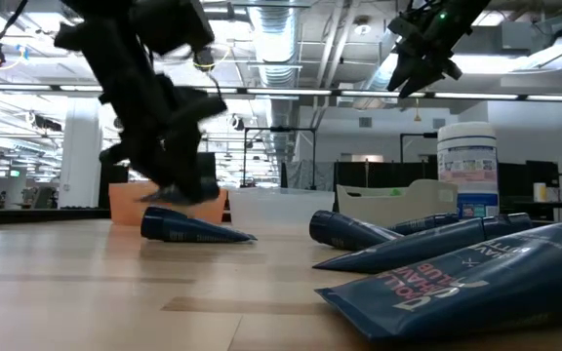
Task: Pick & Place Travel size toiletries
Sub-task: Put the dark blue shave cream into the transparent bin
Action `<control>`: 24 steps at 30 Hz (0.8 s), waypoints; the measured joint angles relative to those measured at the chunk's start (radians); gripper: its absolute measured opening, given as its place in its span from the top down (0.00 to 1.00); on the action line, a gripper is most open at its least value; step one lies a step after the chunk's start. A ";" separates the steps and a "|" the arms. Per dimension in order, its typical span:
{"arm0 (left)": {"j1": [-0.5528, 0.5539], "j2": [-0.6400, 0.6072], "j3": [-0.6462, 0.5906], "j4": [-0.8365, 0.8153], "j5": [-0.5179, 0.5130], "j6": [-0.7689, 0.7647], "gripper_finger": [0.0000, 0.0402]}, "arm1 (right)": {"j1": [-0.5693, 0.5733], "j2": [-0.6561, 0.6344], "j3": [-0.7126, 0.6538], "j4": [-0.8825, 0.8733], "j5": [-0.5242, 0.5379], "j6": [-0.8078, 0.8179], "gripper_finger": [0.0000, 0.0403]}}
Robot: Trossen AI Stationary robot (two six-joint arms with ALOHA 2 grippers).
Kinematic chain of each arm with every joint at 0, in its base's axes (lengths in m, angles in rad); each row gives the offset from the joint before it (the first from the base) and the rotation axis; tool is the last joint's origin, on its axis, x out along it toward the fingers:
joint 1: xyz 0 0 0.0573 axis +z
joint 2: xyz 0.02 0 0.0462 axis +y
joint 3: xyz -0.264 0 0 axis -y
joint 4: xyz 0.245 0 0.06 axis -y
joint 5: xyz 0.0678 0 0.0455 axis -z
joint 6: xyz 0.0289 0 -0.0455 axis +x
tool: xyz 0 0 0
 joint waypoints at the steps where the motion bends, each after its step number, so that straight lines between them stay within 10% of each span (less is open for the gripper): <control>1: 0.005 -0.022 0.000 0.000 -0.004 0.000 0.79 | 0.000 0.000 0.000 0.000 -0.004 0.000 0.58; 15: 0.276 -0.279 0.002 0.358 -0.137 0.460 0.80 | 0.001 0.000 0.000 0.000 -0.019 0.014 0.59; 24: 0.518 -0.158 0.002 0.654 0.119 0.654 0.80 | 0.006 0.000 0.000 0.000 -0.020 0.052 0.59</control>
